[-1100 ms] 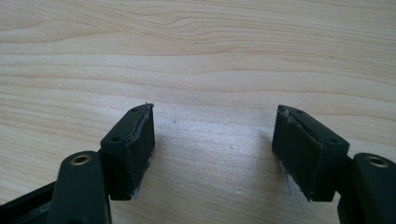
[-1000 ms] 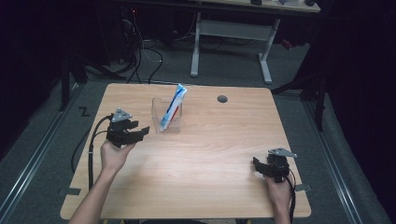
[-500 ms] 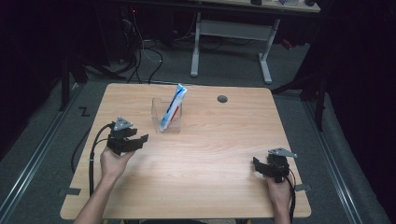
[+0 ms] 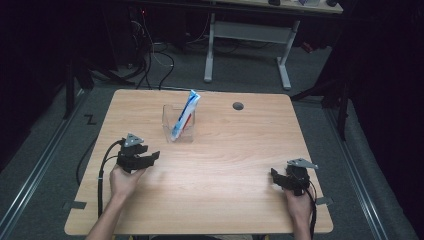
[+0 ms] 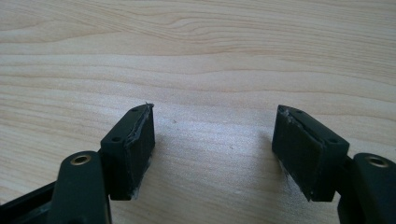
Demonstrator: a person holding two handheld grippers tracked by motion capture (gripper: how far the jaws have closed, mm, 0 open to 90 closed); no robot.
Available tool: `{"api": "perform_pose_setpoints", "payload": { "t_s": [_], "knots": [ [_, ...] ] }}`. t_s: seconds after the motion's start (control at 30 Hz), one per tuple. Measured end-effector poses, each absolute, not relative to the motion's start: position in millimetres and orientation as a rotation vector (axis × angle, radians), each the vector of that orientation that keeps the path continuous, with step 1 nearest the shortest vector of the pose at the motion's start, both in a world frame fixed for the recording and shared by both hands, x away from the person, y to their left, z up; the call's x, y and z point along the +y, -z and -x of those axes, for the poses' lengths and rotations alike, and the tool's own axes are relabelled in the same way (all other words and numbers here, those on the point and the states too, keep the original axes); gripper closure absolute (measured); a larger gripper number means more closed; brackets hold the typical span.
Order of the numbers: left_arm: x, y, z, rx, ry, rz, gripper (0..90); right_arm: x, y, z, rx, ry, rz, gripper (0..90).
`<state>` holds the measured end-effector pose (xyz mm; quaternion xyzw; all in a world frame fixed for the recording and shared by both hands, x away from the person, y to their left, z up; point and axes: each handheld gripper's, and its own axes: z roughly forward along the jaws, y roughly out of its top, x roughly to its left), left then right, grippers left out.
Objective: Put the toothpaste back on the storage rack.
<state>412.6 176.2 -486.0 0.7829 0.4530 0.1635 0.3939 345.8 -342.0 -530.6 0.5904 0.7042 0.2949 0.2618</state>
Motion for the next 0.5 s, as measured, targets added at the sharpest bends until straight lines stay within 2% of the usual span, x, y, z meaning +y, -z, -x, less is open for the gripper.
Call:
{"api": "perform_pose_setpoints", "payload": {
  "t_s": [0.5],
  "knots": [
    [174.8, 499.5, -408.3, 1.169, -0.423, -2.005, 44.6, -342.1, 530.6, -345.9, 1.907, -0.798, -1.595, 30.0]
  ]
}}
